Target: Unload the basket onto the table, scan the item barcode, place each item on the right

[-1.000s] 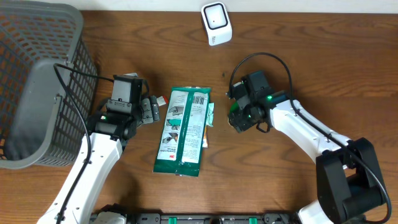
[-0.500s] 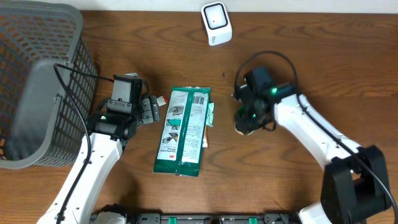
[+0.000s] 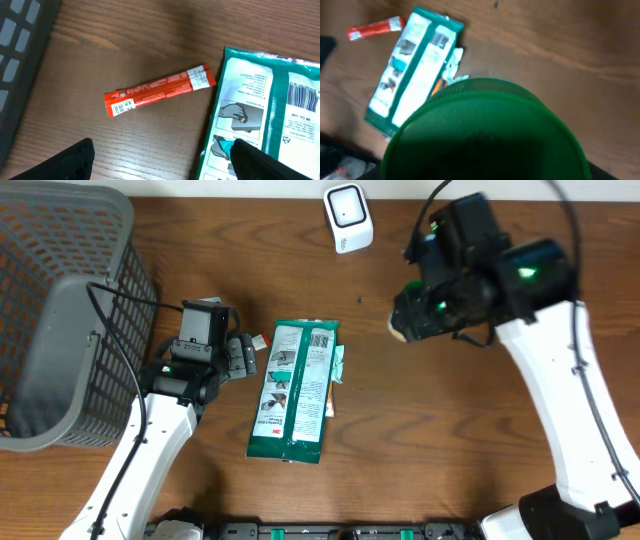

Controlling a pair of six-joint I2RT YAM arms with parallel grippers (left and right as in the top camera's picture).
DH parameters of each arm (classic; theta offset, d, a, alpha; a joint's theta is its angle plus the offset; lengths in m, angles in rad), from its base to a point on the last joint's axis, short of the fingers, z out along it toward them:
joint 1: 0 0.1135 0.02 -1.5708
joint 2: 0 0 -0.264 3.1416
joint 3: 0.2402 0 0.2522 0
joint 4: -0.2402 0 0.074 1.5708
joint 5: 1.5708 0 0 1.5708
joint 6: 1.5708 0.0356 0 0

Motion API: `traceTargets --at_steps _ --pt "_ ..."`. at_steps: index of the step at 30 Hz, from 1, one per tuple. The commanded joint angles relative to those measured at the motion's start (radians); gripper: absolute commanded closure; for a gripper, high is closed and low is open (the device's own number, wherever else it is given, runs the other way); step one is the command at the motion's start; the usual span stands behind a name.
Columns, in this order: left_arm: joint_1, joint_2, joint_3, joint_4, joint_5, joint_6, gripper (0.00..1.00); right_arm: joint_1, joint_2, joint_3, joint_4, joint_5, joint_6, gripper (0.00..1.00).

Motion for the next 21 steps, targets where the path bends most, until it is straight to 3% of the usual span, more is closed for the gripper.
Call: traceTargets --at_steps 1,7,21 --pt "0.005 0.005 0.019 0.0 -0.003 -0.005 0.12 -0.006 0.046 0.21 -0.085 -0.014 0.056 0.99" --pt "0.005 0.005 0.019 0.0 -0.003 -0.006 0.12 -0.009 0.228 0.568 -0.172 -0.077 0.049 0.99" --pt "0.005 0.005 0.019 0.0 -0.003 -0.006 0.12 -0.084 0.621 0.628 0.014 -0.189 0.056 0.99"
